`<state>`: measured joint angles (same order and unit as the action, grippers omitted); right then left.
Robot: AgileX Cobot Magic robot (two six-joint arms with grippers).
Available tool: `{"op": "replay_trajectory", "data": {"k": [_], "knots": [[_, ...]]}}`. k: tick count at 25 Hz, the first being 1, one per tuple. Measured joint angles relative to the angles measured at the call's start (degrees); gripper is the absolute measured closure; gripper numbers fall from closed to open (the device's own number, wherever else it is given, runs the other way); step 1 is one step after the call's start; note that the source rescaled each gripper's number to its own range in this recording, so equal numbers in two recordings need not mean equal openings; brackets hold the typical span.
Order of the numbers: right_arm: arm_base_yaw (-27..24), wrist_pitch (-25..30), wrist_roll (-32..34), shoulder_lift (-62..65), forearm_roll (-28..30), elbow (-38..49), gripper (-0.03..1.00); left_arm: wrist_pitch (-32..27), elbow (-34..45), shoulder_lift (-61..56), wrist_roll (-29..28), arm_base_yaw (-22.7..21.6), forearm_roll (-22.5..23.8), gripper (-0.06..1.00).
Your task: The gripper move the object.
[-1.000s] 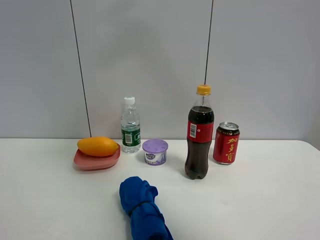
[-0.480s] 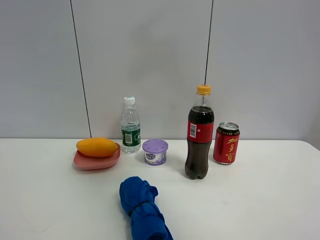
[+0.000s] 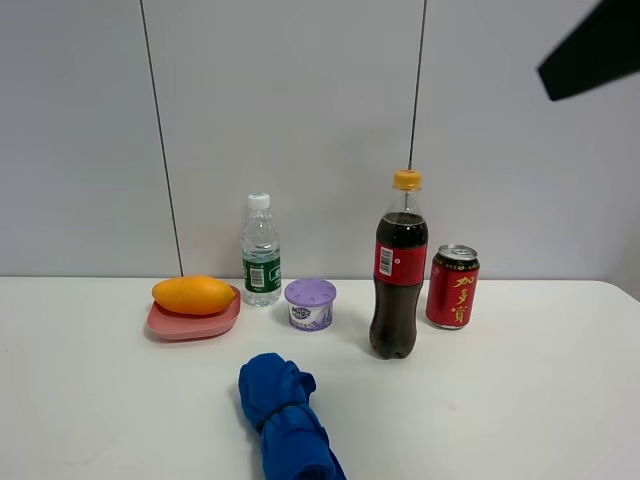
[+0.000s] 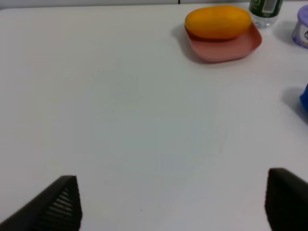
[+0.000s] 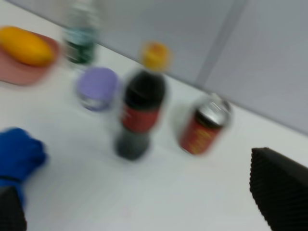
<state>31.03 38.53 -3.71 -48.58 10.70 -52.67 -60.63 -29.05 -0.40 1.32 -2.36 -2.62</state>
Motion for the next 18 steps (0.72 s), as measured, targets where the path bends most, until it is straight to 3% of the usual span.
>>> {"op": "replay_trajectory", "data": {"k": [4, 11, 14, 18], "knots": [[-10.74, 4.49, 0.36, 6.67, -0.99, 3.81, 0.05, 0.00, 0.00, 0.00, 0.00, 0.00, 0.00, -0.06], [-24.60, 15.17, 0.40, 19.93, -5.81, 7.55, 0.05, 0.00, 0.00, 0.00, 0.00, 0.00, 0.00, -0.06], [-28.89, 19.46, 0.40, 25.99, -7.60, 9.47, 0.05, 0.00, 0.00, 0.00, 0.00, 0.00, 0.00, -0.06], [-30.52, 22.67, 0.35, 35.41, -8.49, 12.48, 0.05, 0.00, 0.00, 0.00, 0.00, 0.00, 0.00, -0.06]]}}
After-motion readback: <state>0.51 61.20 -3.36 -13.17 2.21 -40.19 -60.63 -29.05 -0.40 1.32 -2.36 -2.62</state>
